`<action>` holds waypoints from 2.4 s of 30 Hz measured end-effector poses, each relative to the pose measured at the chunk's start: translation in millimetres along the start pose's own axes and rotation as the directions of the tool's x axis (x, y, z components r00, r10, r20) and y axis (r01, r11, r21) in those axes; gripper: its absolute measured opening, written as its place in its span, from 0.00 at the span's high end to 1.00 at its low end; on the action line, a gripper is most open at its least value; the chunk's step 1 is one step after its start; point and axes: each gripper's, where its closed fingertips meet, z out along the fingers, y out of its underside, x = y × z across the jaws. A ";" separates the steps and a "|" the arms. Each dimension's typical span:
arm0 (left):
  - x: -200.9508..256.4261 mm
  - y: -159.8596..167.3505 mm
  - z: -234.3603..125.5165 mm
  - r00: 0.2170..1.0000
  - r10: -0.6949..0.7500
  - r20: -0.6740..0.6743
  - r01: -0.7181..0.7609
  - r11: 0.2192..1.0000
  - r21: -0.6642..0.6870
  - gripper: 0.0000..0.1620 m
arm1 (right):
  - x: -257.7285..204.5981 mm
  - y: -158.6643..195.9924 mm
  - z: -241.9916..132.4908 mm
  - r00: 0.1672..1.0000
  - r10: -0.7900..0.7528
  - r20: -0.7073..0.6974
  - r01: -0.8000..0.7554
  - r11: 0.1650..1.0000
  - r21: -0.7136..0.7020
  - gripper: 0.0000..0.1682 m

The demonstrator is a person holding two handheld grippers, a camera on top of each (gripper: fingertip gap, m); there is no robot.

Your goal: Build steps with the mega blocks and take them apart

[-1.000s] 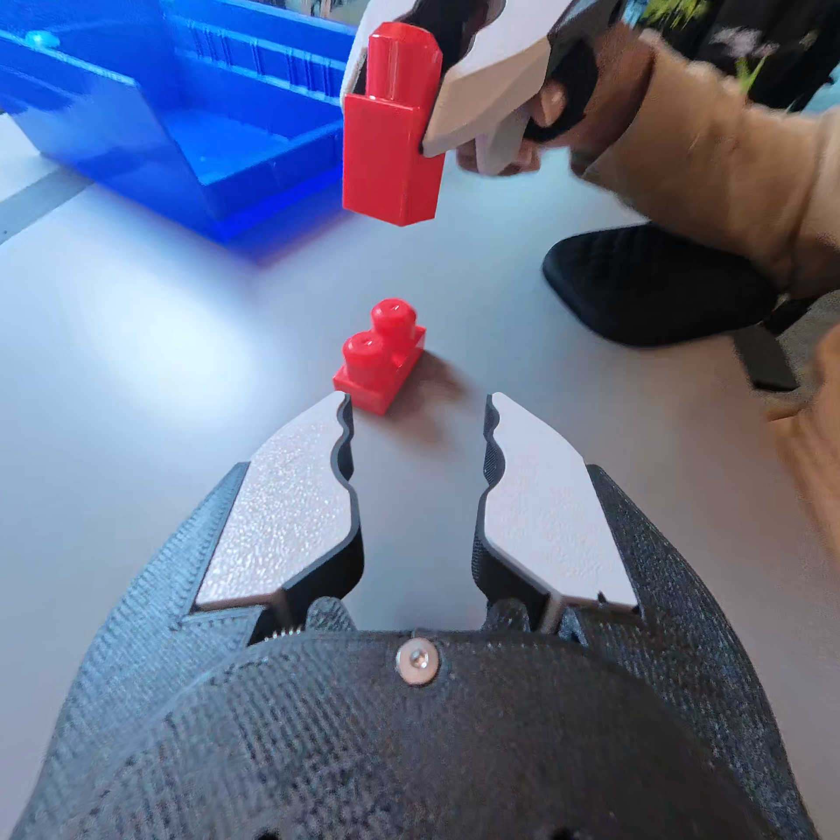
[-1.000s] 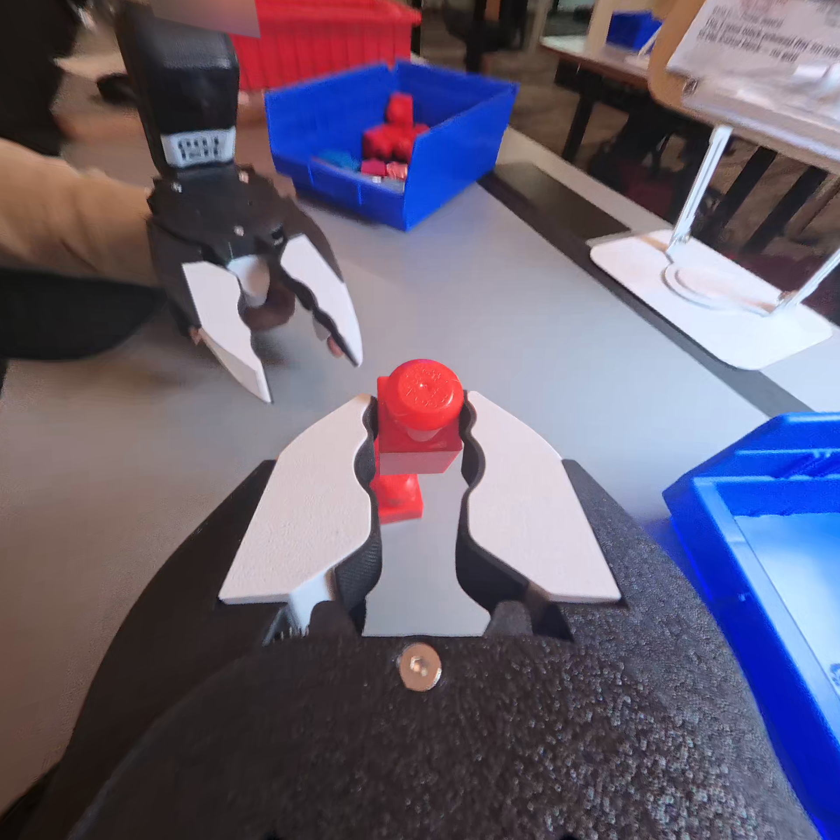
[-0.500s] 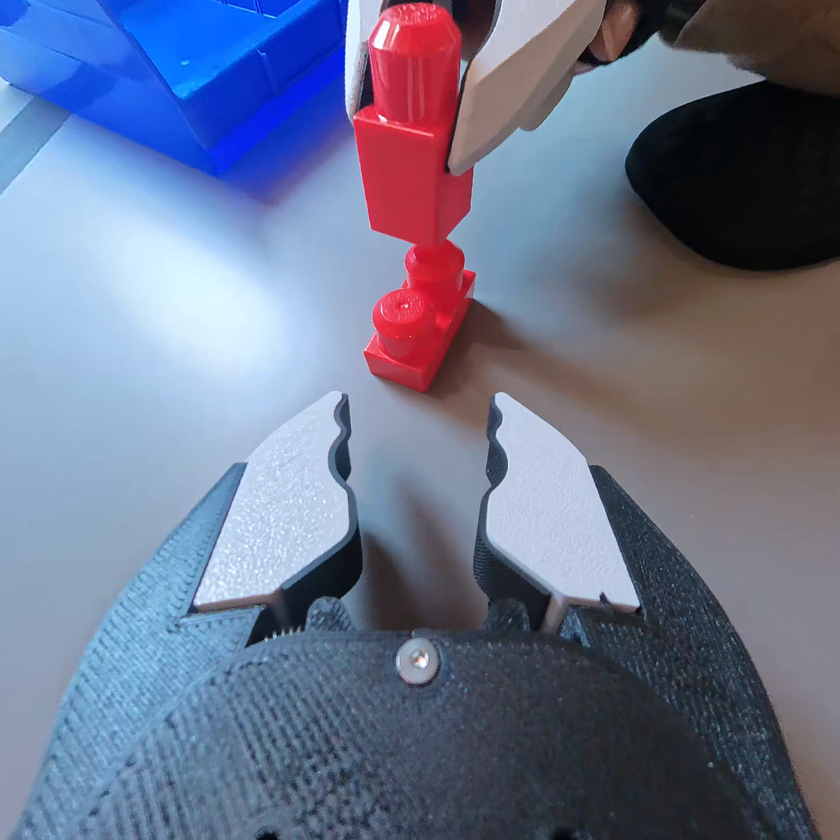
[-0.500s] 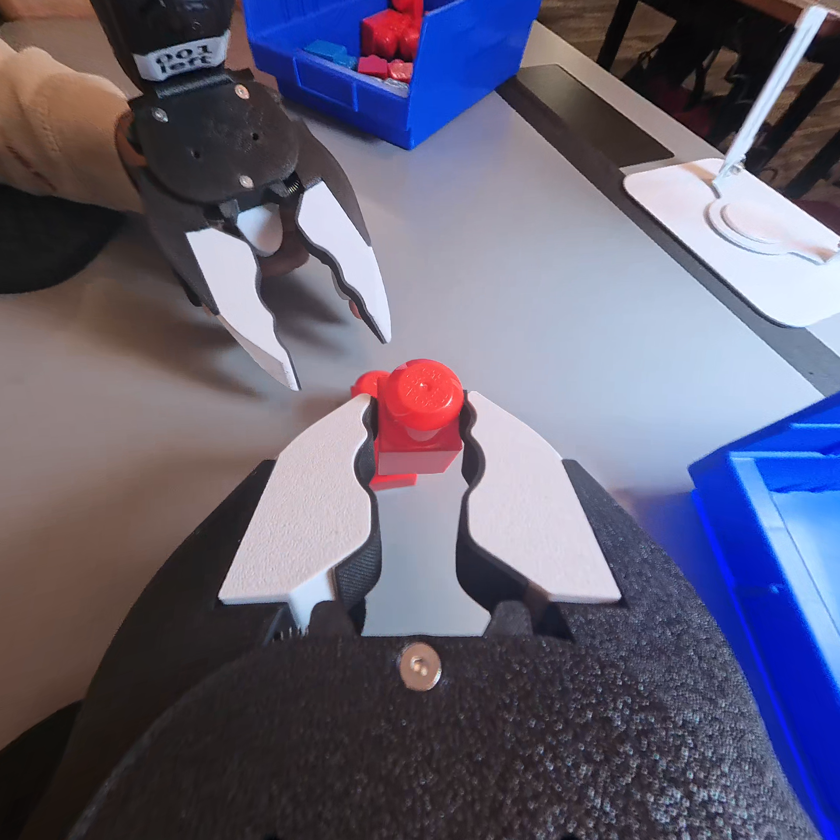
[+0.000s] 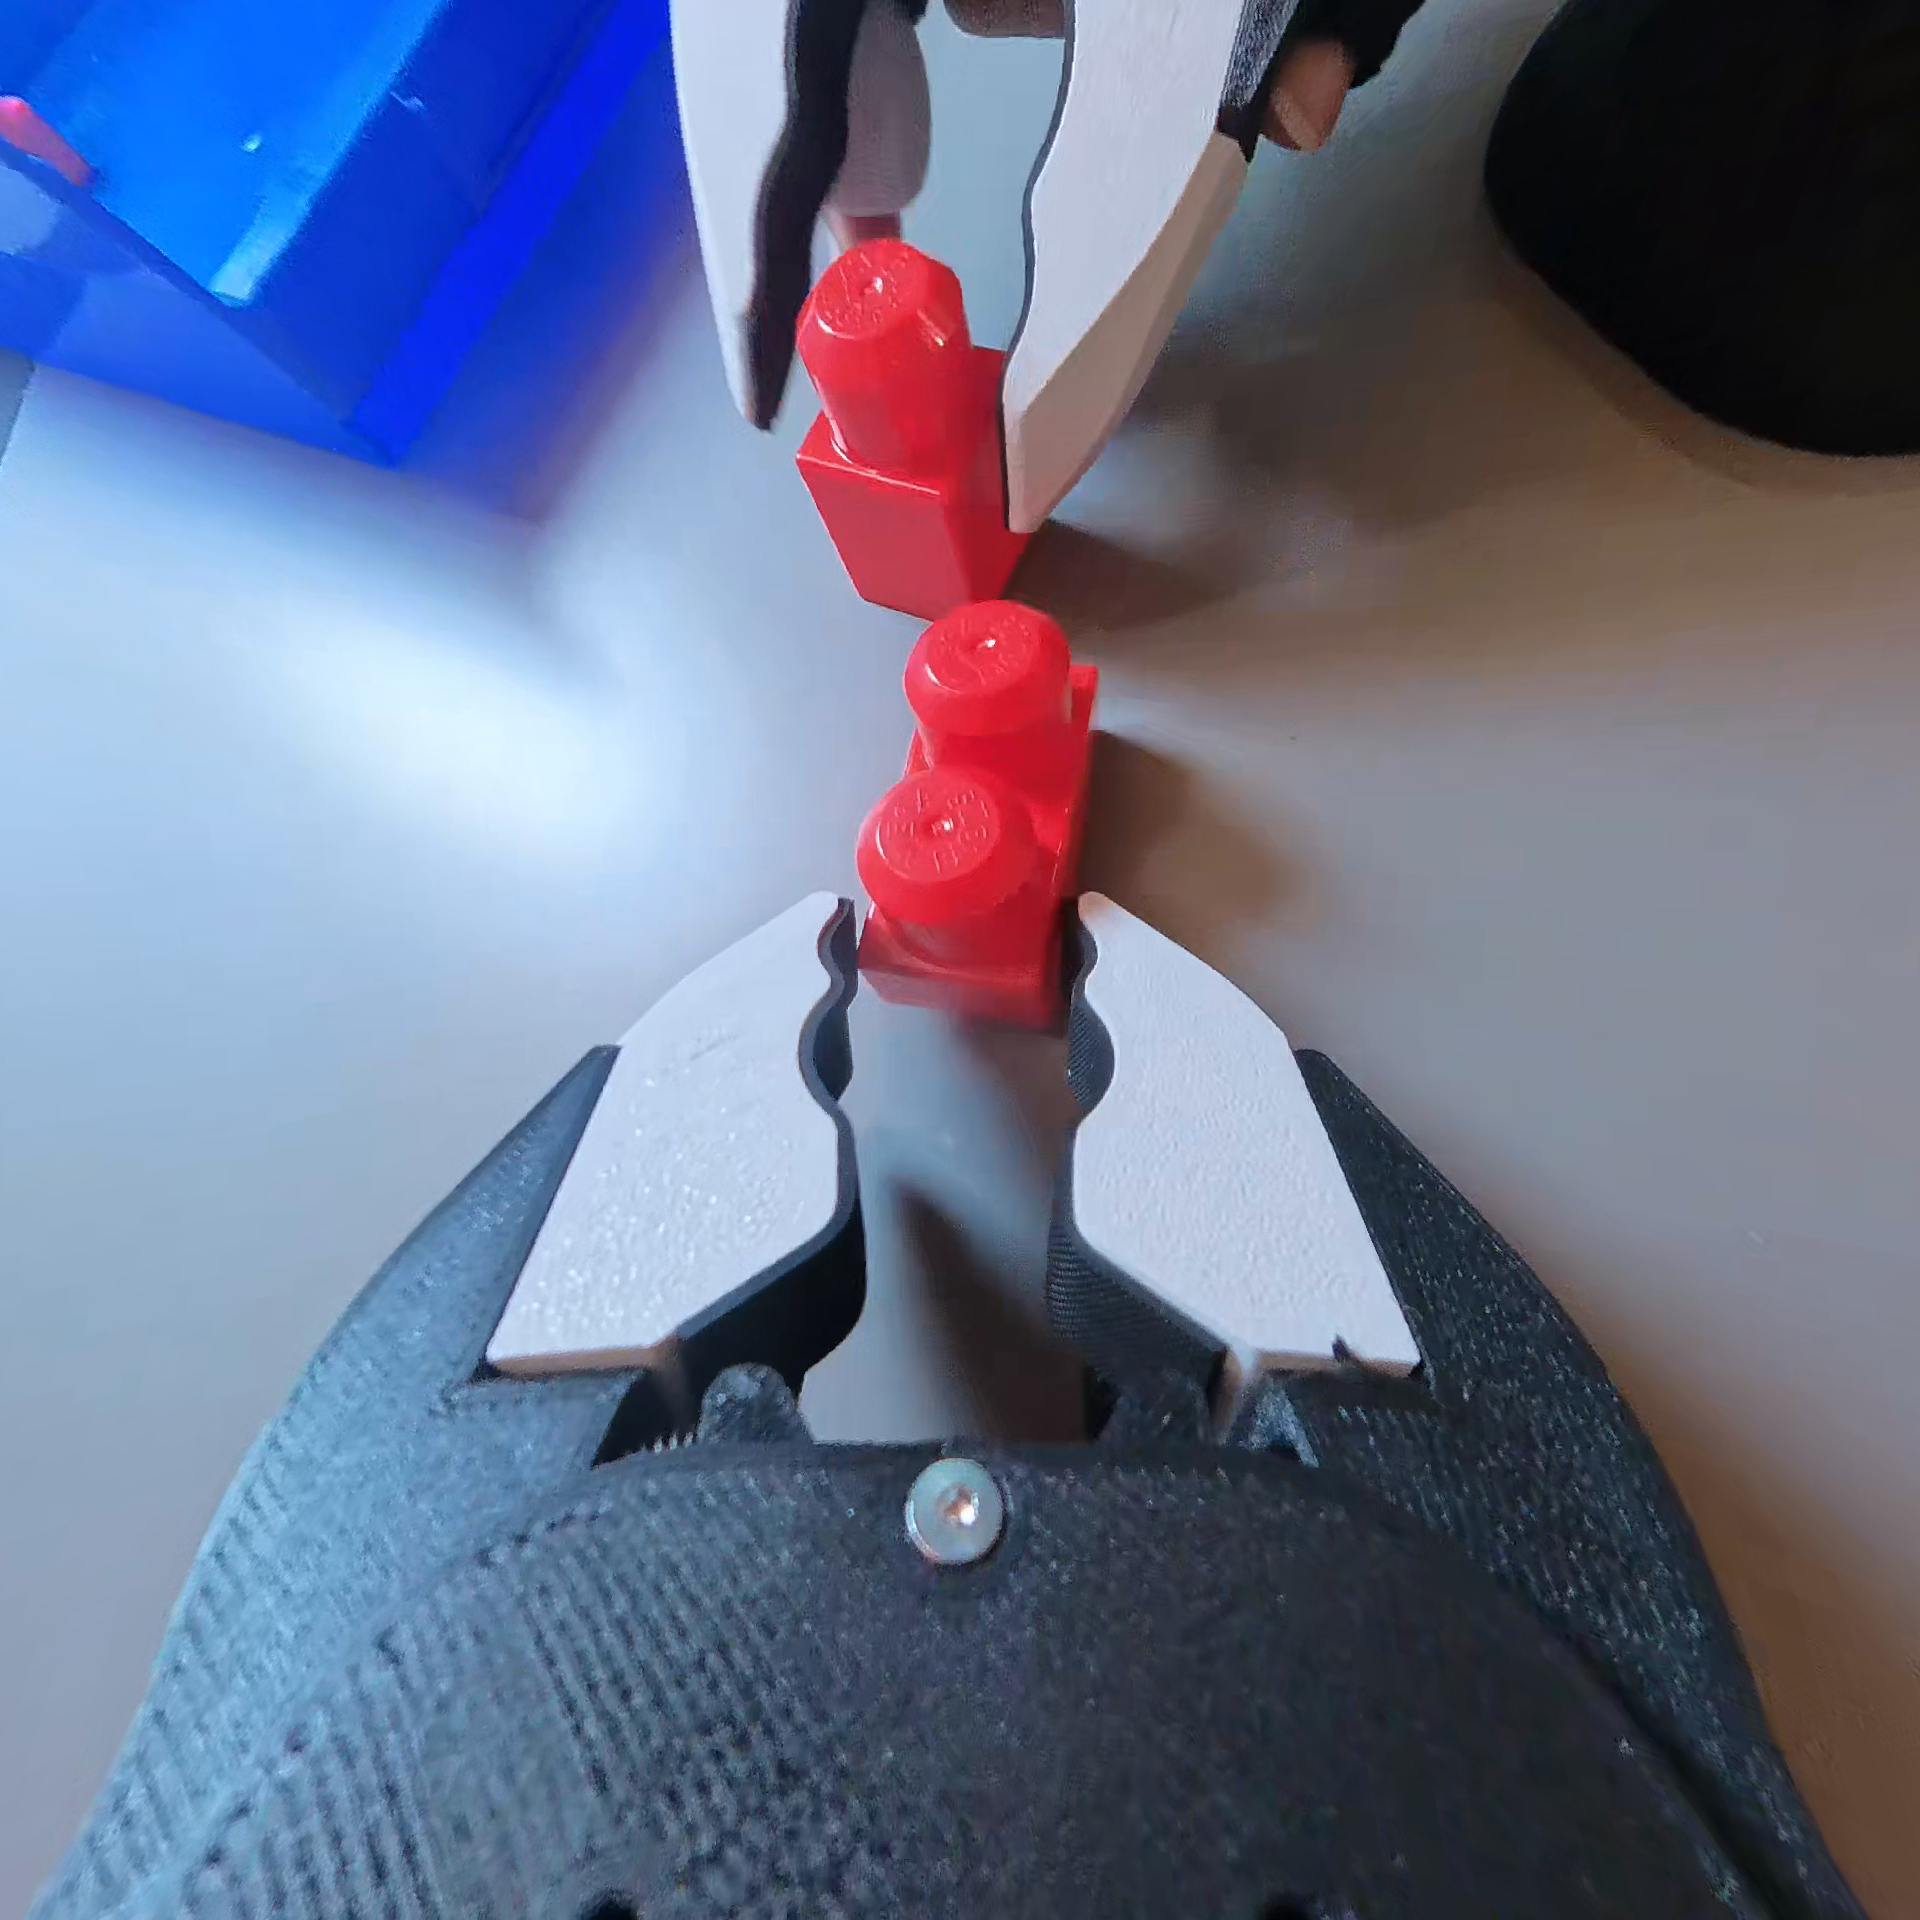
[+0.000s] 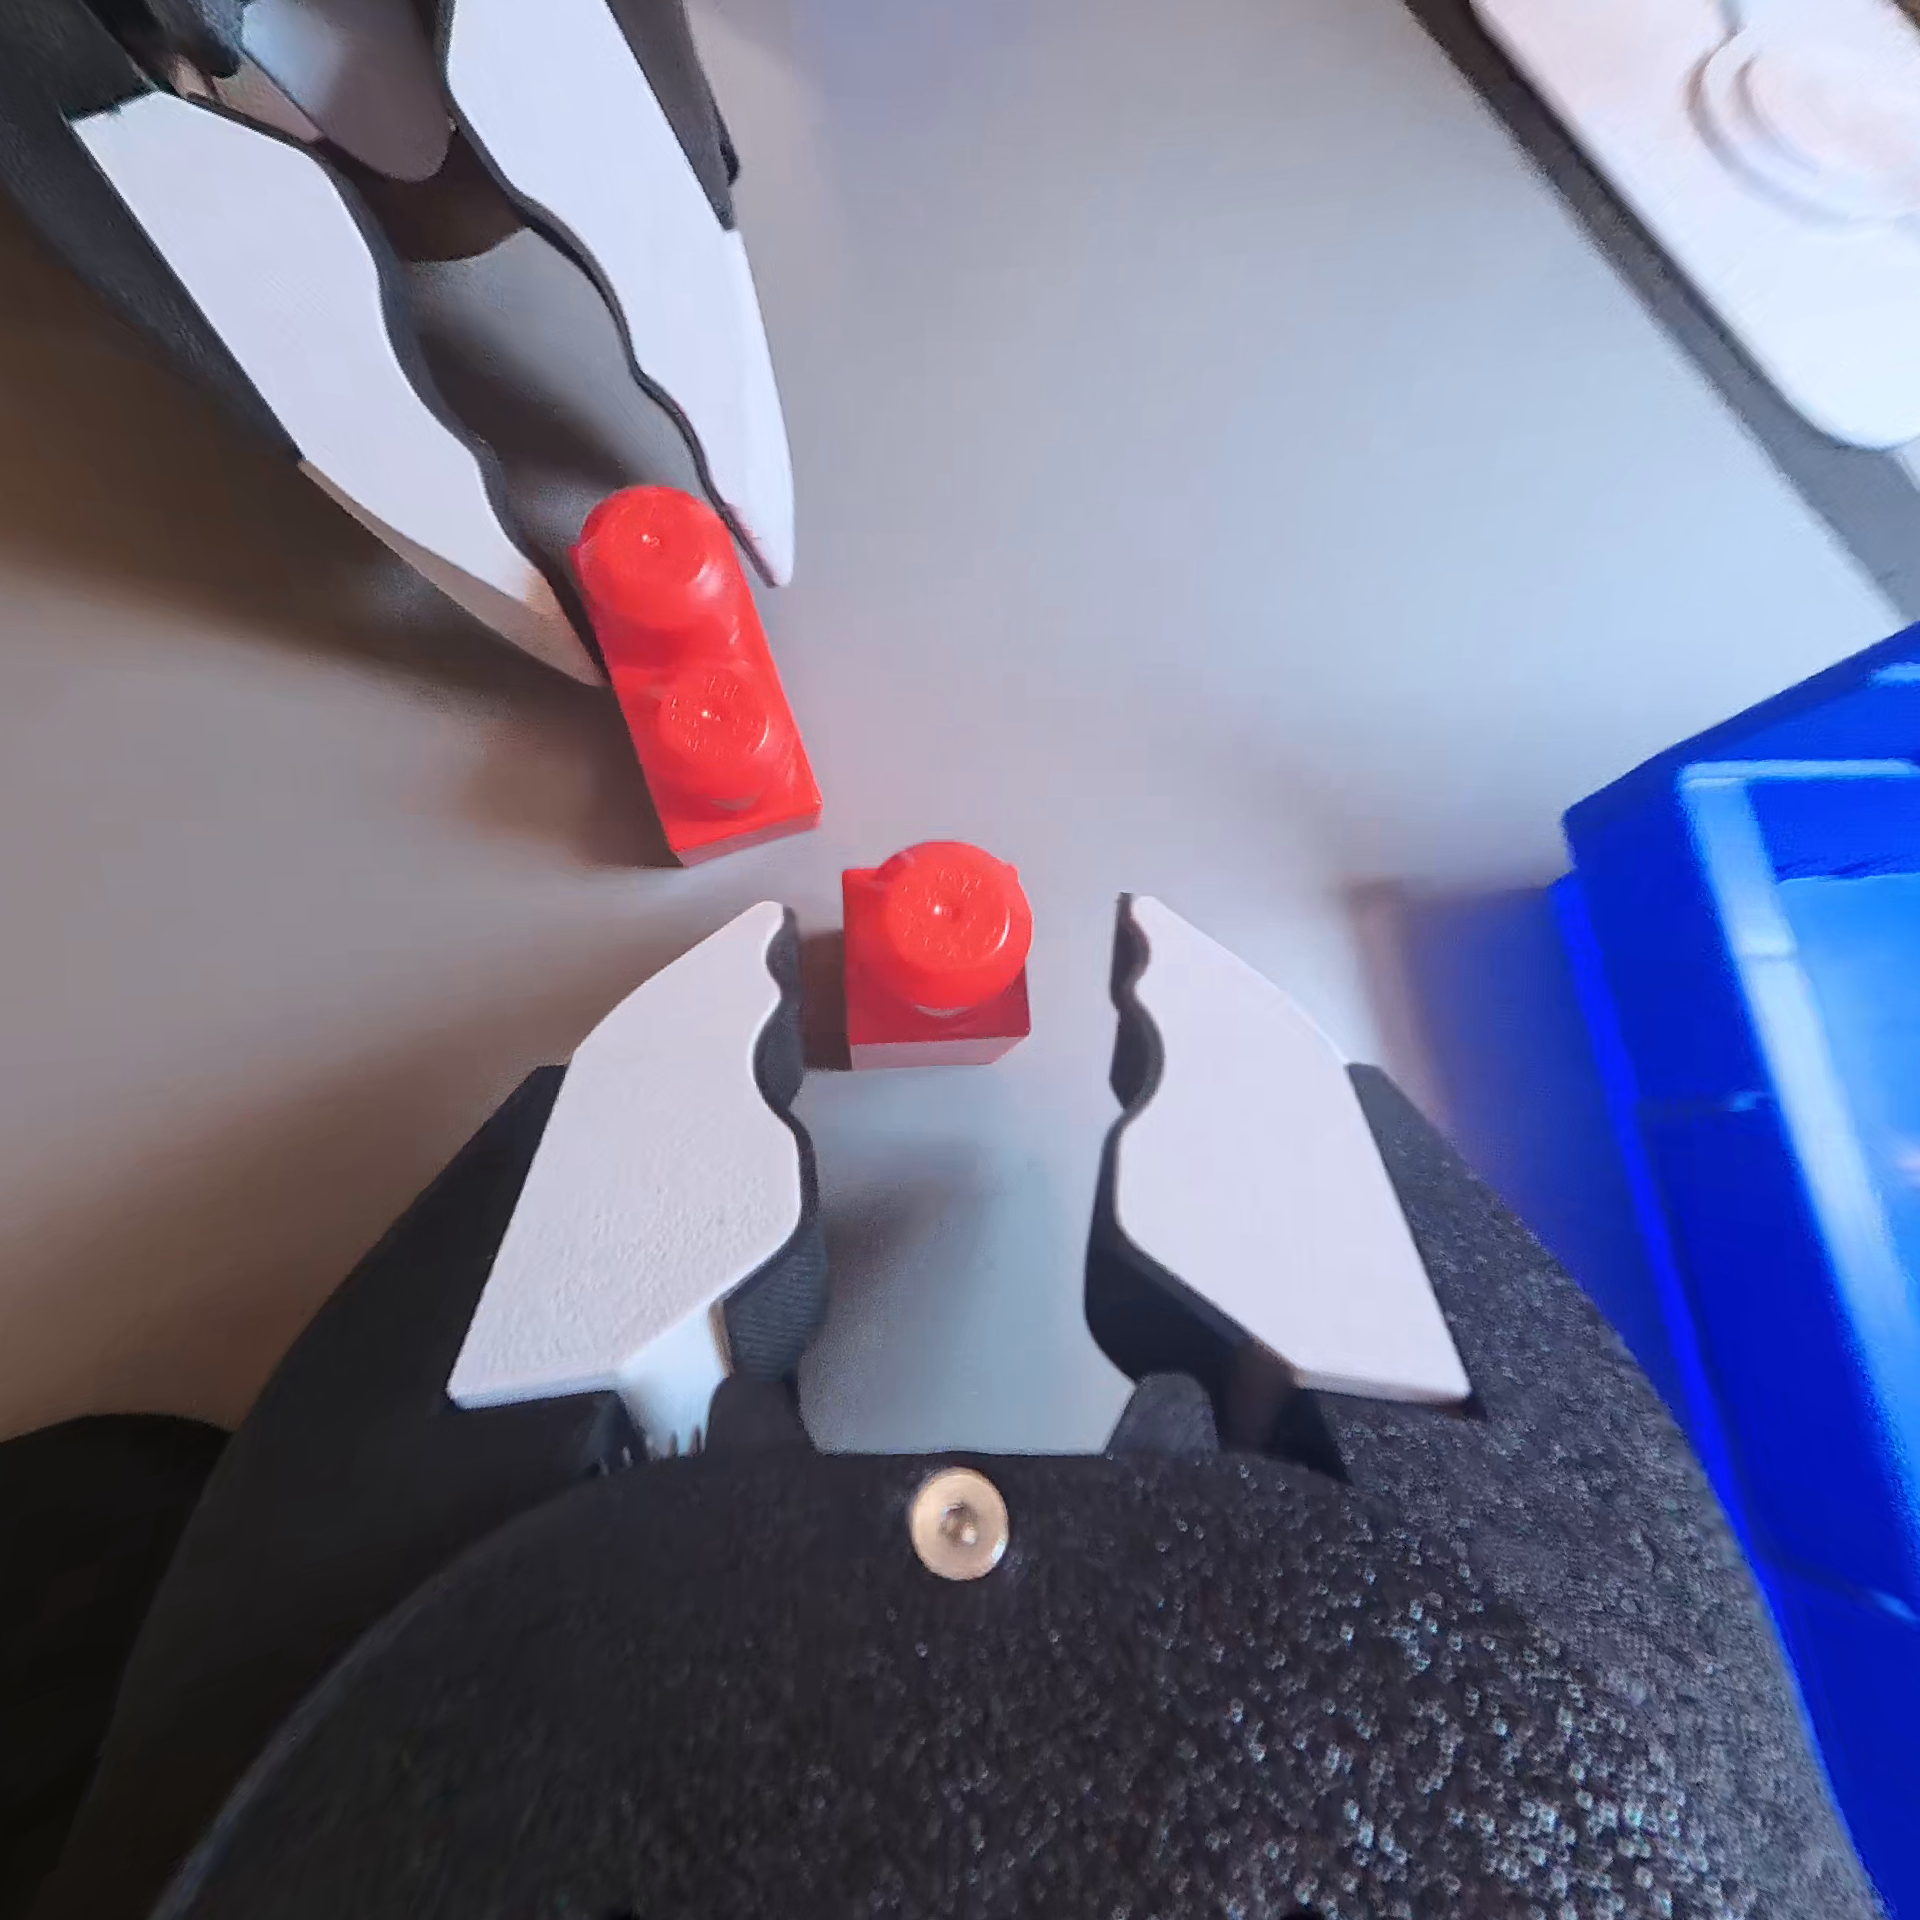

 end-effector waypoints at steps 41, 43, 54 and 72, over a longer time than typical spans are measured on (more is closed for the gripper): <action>16.6 -66.0 -125.9 0.971 -0.194 -0.136 0.237 0.789 0.567 0.79 | -24.9 -63.1 -37.3 0.998 -0.063 -0.013 0.064 0.968 0.244 0.62; 16.9 -57.0 -117.2 0.972 -0.187 -0.145 0.236 0.812 0.534 0.79 | -15.4 -38.3 -30.3 0.998 -0.050 -0.031 0.053 0.994 0.100 0.61; 22.3 -36.6 -92.6 0.961 -0.187 -0.202 0.261 0.849 0.459 0.79 | -18.8 -71.9 -27.3 0.990 0.065 0.129 -0.105 0.937 0.334 0.78; 36.2 -50.1 -108.4 0.940 -0.184 -0.289 0.304 0.836 0.457 0.79 | -106.3 -120.6 -20.1 0.894 0.010 0.447 -0.263 0.819 0.510 0.78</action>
